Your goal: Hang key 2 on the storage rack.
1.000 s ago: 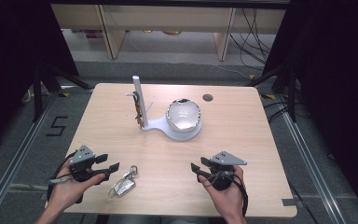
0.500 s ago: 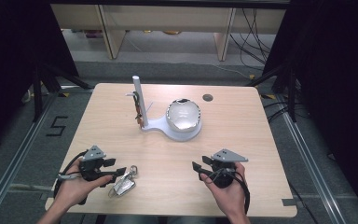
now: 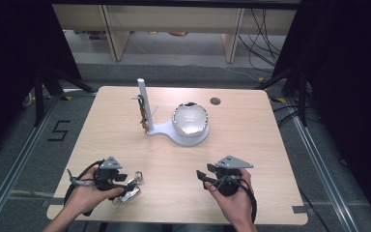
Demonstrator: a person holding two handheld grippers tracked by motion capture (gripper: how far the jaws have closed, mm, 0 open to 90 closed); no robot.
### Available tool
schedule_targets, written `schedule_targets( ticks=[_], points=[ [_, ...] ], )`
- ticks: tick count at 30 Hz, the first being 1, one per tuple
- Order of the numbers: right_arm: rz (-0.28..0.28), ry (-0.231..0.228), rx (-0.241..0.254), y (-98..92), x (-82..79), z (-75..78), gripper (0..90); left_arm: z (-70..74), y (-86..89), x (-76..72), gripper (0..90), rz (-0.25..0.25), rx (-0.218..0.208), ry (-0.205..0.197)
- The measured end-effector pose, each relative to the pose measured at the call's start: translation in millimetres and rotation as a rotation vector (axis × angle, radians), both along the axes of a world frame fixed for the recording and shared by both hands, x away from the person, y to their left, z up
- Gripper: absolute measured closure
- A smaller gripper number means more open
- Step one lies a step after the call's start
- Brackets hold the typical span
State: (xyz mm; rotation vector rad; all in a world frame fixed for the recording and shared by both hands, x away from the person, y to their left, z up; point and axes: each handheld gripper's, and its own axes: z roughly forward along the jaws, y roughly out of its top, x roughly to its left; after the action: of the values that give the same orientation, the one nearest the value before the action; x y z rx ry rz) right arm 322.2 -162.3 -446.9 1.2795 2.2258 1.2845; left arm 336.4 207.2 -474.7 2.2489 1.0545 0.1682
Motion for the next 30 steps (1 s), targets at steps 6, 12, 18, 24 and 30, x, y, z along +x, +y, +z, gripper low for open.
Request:
schedule_targets(
  ticks=[6, 12, 18, 24, 30],
  points=[
    [-0.002, 0.005, -0.022, -2.6, 0.1, -1.3, 51.7, -7.6, -1.1, 11.4, 54.4, 0.04, -0.038, 0.059],
    [-0.002, 0.022, 0.004, -1.1, -0.5, -0.2, 51.6, -9.1, -10.4, 23.4, 55.0, 0.042, -0.03, 0.093],
    [0.013, 0.001, -0.017, -3.1, 0.7, -1.3, 51.5, -12.4, -17.2, 28.4, 58.3, 0.064, -0.008, 0.116],
    [0.016, 0.013, -0.014, -2.9, 0.5, -1.1, 51.3, -14.4, -20.6, 28.0, 64.2, 0.071, 0.026, 0.144],
    [0.013, 0.012, -0.01, -1.8, 0.8, -2.3, 50.7, -15.1, -23.8, 30.8, 71.0, 0.091, 0.025, 0.152]
  ],
)
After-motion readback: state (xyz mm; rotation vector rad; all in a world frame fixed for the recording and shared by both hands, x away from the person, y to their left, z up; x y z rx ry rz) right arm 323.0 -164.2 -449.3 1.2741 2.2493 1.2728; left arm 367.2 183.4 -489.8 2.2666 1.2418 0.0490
